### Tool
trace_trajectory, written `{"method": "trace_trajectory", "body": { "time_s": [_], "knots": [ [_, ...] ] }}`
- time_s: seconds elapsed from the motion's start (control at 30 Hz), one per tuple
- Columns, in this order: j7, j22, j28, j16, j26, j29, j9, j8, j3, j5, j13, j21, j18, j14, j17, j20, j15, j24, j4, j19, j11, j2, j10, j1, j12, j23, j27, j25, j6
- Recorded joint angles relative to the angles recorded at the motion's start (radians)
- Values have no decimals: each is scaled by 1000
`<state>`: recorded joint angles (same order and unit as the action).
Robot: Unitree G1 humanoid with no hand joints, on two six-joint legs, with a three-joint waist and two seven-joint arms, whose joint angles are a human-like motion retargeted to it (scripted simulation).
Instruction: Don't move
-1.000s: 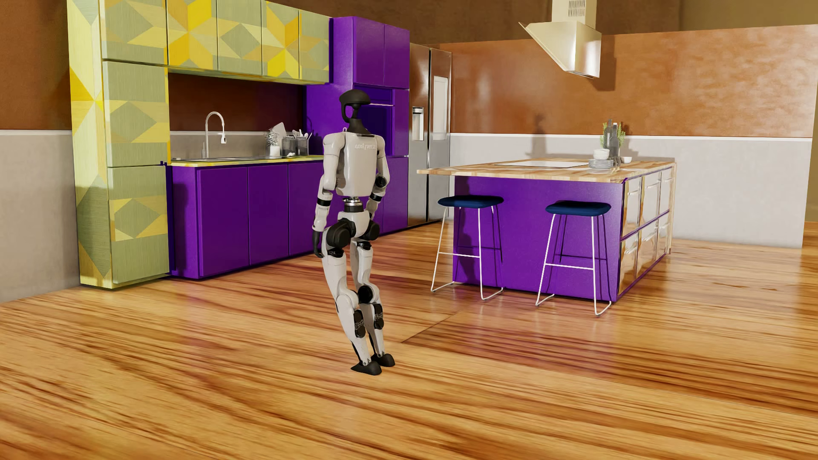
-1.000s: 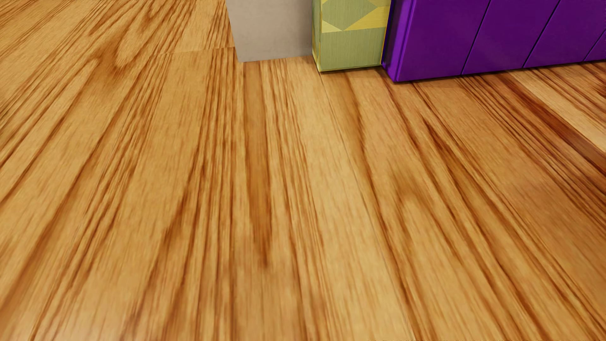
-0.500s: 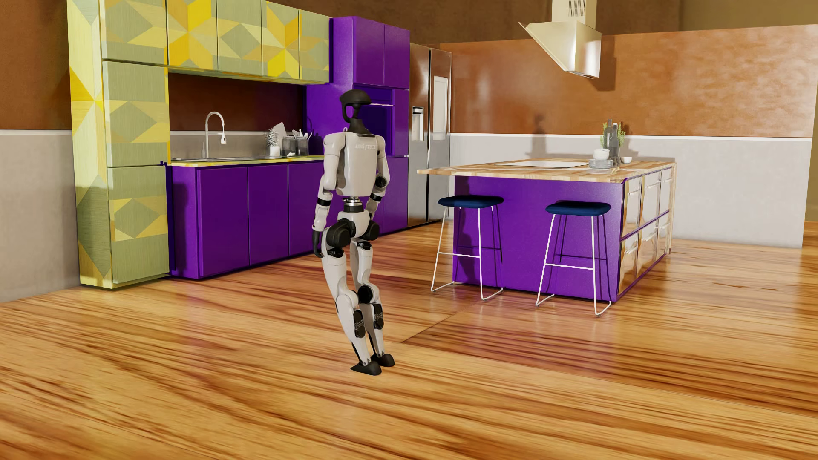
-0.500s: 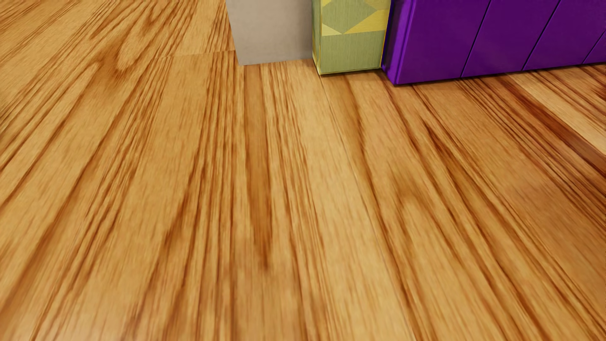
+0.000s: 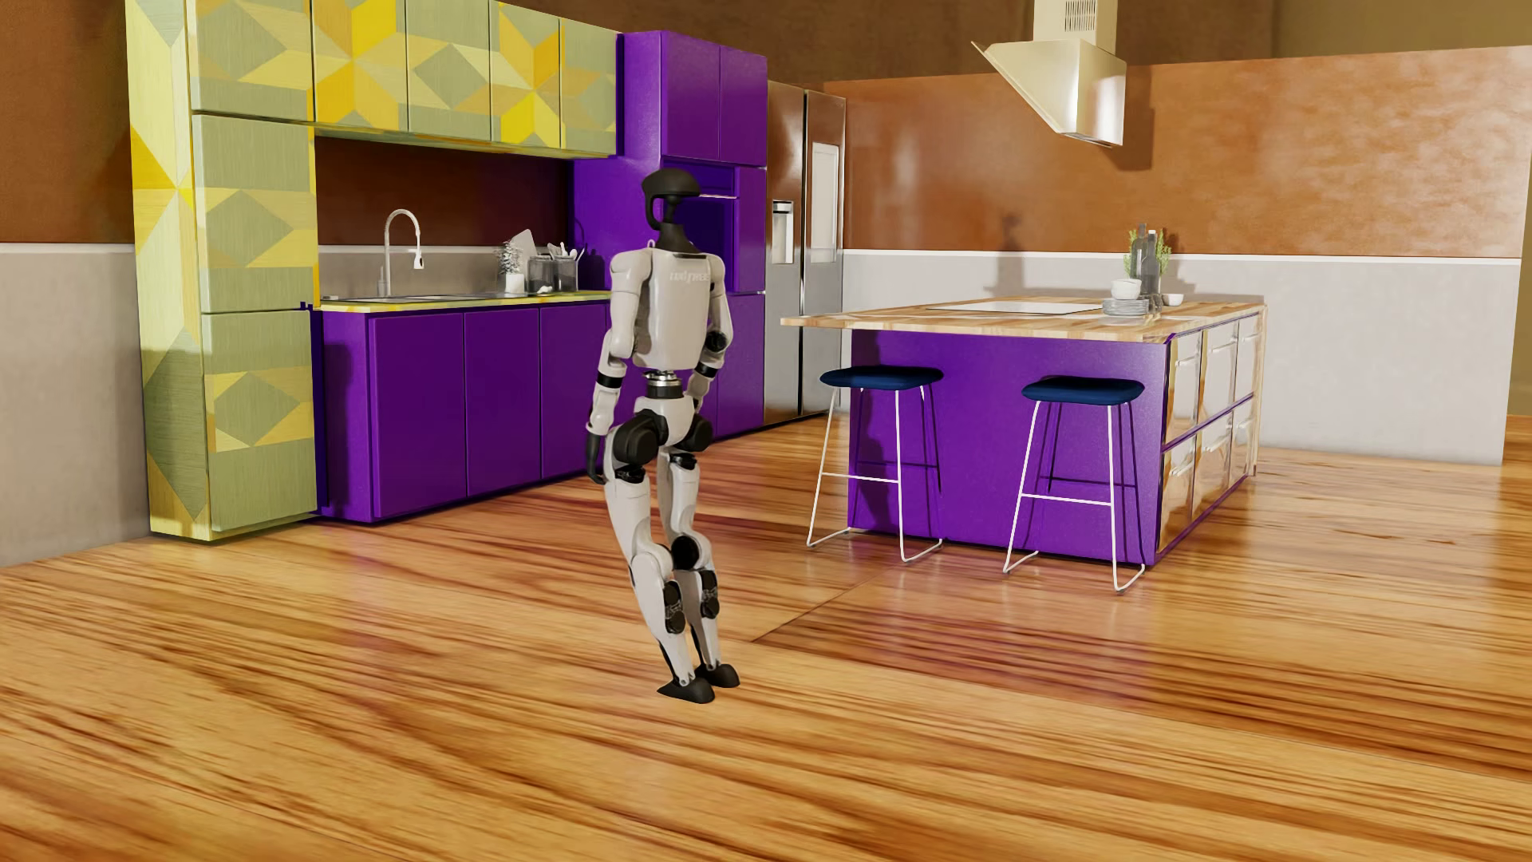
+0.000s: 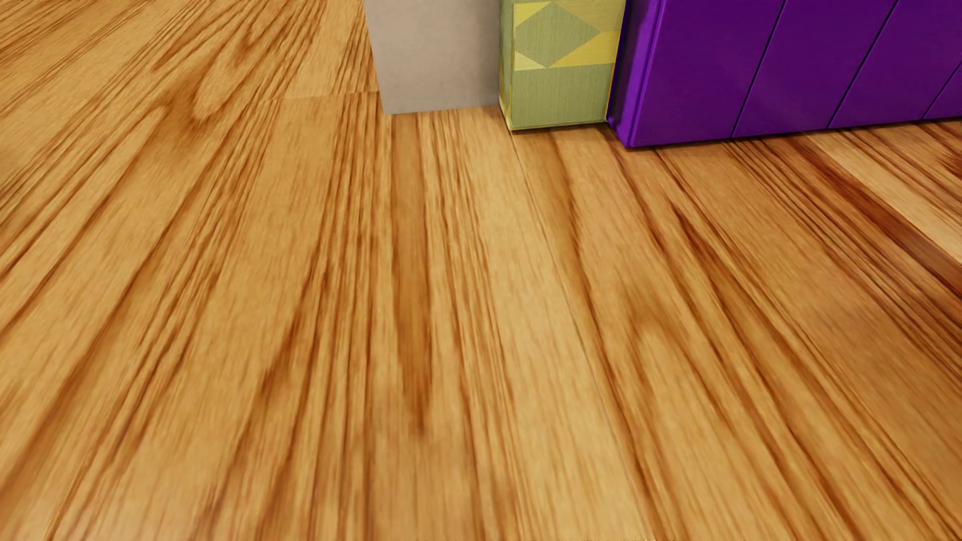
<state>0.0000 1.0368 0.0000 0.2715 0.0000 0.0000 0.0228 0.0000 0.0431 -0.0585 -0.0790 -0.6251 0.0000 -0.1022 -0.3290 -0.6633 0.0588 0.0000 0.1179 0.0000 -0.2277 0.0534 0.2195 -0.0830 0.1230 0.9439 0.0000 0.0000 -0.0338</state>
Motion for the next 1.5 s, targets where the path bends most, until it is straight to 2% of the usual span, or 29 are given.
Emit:
{"method": "trace_trajectory", "body": {
  "time_s": [0.37,0.73,1.1,1.5],
  "knots": [
    [0,-4,0,4,0,0,-4,0,-1,1,3,-17,0,-6,-5,-10,-4,0,-3,0,-3,-13,8,13,2,-1,0,0,0],
    [0,-43,0,8,0,0,-12,0,-7,18,-19,104,0,-38,-15,97,-33,0,1,0,-35,-50,56,39,41,-32,0,0,-3],
    [0,-68,0,19,0,0,-13,0,-1,29,-100,139,0,-15,-27,118,-41,0,13,0,-14,-31,27,27,107,-60,0,0,12],
    [0,-75,0,16,0,0,-10,0,1,27,-85,144,0,-12,-22,133,-45,0,11,0,-15,-42,31,39,98,-70,0,0,13]
  ]
}}
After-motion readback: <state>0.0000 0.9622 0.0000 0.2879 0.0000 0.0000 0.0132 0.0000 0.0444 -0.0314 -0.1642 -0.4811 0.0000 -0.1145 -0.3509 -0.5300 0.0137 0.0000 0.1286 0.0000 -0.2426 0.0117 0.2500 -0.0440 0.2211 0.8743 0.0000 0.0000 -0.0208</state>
